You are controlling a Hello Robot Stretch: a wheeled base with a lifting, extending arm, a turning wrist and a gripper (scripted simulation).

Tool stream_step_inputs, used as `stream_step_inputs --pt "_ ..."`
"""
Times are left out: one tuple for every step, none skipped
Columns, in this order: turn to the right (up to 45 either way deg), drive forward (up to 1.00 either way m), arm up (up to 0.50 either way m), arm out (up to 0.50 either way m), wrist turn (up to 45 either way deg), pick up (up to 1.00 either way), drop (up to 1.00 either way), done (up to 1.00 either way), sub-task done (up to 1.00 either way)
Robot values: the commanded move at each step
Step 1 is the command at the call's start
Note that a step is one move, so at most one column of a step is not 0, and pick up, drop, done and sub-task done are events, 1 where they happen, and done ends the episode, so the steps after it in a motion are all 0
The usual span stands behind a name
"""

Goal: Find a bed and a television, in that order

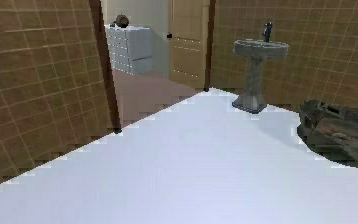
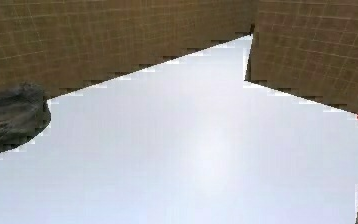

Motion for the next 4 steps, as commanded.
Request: stream_step_inputs --pt "0.0 1.00 0.00 0.00 0.0 0.00 0.00 0.00 0.00" --pt "0.0 0.90 0.00 0.00 0.0 0.00 0.00 0.00 0.00" --pt "-30.0 0.00 0.00 0.00 0.0 0.00 0.00 0.00 0.00" --pt "0.0 1.00 0.00 0.00 0.0 0.00 0.00 0.00 0.00"
